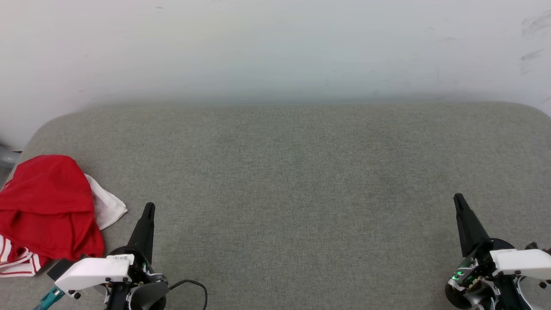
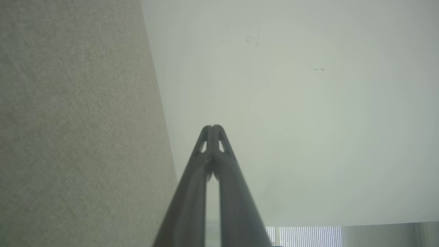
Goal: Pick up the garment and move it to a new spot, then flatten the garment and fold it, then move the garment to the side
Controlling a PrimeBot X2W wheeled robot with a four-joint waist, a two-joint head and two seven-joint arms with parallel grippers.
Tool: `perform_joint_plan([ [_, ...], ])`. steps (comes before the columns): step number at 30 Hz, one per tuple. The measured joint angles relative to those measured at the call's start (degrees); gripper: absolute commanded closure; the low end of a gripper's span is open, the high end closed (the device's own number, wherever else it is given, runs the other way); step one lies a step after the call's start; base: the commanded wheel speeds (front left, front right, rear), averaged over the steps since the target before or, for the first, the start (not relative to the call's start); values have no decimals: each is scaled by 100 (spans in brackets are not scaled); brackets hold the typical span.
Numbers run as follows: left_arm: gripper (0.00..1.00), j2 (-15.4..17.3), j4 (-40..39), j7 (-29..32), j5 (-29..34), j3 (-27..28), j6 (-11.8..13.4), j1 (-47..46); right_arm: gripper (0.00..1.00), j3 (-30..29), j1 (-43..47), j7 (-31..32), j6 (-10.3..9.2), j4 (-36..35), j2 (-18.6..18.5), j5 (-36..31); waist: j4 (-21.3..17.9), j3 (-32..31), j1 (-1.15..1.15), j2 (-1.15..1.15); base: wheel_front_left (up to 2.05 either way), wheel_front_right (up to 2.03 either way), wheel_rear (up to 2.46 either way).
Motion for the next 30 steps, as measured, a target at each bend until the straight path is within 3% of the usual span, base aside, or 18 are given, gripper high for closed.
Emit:
perform_joint_plan([
  [25, 100, 0, 0, 0, 0, 3, 0, 0, 100, 0, 0, 0, 0, 0, 0, 0, 0, 0, 0, 0, 0, 0, 0],
  [26, 0, -1, 33, -1, -1, -4, 1, 16, 0, 1, 19, 0, 0, 32, 0, 2, 0, 0, 0, 0, 0, 0, 0],
  [30, 0, -13, 174, -19, -1, -53, 3, 196, 0, 21, 204, -24, -1, 158, 9, 2, 0, 1, 0, 0, 0, 0, 0],
])
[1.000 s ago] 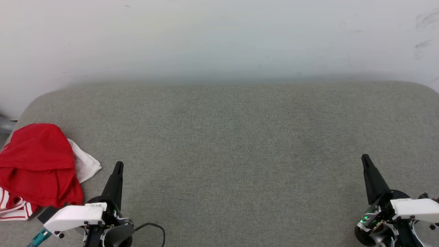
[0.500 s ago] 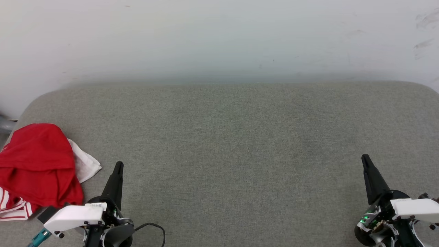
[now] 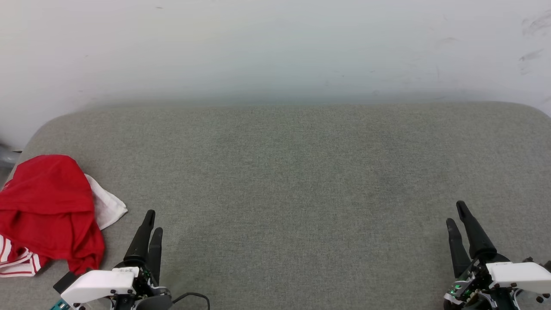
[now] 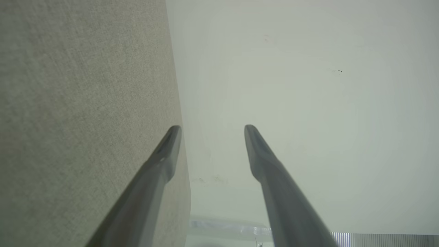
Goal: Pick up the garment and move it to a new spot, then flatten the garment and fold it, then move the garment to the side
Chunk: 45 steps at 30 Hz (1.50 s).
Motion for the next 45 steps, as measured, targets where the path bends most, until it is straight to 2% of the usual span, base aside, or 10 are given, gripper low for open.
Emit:
perform_joint_plan([
  [13, 0, -1, -383, -313, -5, -410, 0, 33, 0, 289, 108, -344, 0, -393, 0, -148, 15, -14, 1, 0, 0, 0, 0],
  [21, 0, 66, -742, -611, 360, -759, 0, 63, 0, 402, 172, -611, 0, -648, -49, -667, 32, -25, 1, 0, 0, 0, 0],
  [39, 0, 75, -1029, -1003, 3047, -857, -1, 64, 0, 352, 209, -957, 0, -1110, -44, -4133, 38, -33, 1, 0, 0, 0, 0],
  [45, 0, 101, -982, -1113, 3985, -896, -1, 65, 0, 372, 270, -960, 0, -1225, -33, -5050, 40, -33, 1, 0, 0, 0, 0],
])
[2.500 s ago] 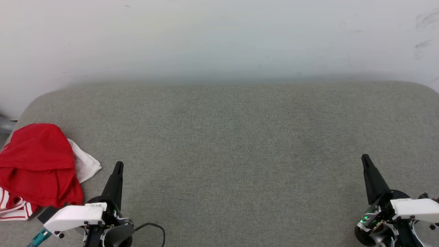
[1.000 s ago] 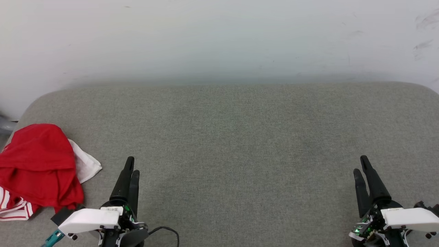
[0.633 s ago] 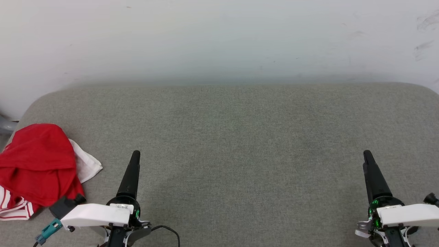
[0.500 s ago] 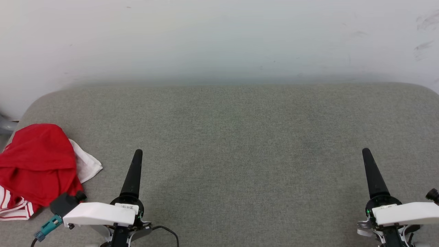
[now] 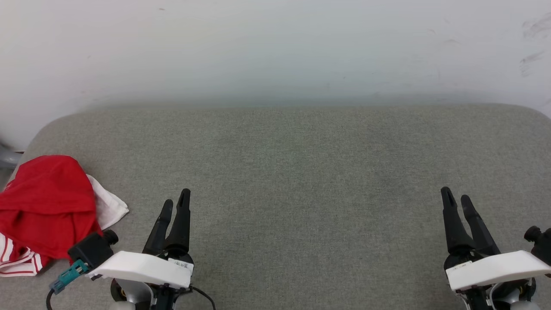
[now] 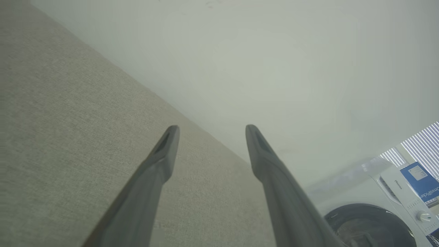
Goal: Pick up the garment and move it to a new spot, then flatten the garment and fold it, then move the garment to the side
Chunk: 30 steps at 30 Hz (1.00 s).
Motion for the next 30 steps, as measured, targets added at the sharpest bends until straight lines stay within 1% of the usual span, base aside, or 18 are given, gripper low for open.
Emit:
perform_joint_plan([
  [5, 0, -4, -7, -85, 755, 8, 3, 0, 0, -7, 17, 22, 0, -99, 10, -548, 0, 0, 0, 0, 0, 0, 0],
  [12, 0, -10, -35, -202, 1577, -23, 88, 0, 0, 19, 70, 135, 0, -193, 19, -1225, -1, 5, 0, 0, 0, 0, 0],
  [21, 0, 19, -27, -346, 2328, -80, 198, 1, 0, -63, 147, 271, 0, -299, 25, -1986, 6, 2, -1, 0, 0, 0, 0],
  [30, 0, 99, 97, -464, 2956, -205, 356, 12, 0, -114, 205, 287, 0, -427, 26, -2448, -8, -5, -1, 0, 0, 0, 0],
])
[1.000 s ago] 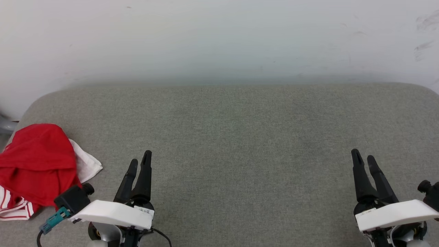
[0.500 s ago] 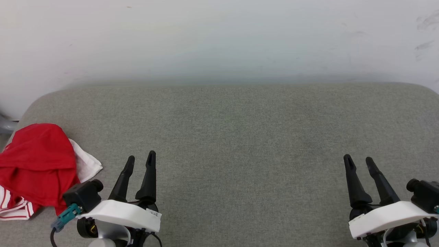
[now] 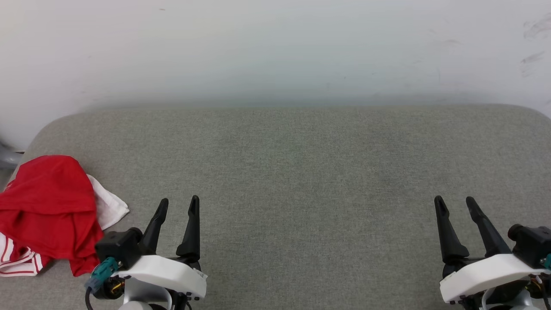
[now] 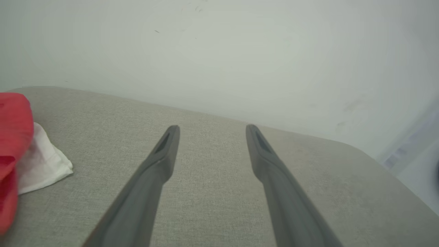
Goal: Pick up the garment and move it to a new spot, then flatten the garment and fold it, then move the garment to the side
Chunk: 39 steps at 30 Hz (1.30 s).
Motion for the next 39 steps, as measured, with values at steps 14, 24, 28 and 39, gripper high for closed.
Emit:
perform_joint_plan([
  [14, 0, 40, 133, -190, 676, -70, 146, 16, 0, 5, 105, -79, 1, -141, 0, -690, -21, -18, 0, 0, 0, 0, 0],
  [24, 0, 41, 223, -302, 1047, -146, 156, 15, 0, -49, 122, -157, 1, -198, 0, -1073, -32, -32, 0, 0, 0, 0, 0],
  [28, 0, 19, 260, -353, 1114, -143, 103, 15, 0, -33, 122, -204, 1, -207, 0, -1252, -46, -41, 0, 0, 0, 0, 0],
  [39, 0, -74, 333, -475, 1289, -59, -12, 13, 0, -93, 154, -312, 1, -216, 0, -1505, 17, -65, 0, 0, 0, 0, 0],
])
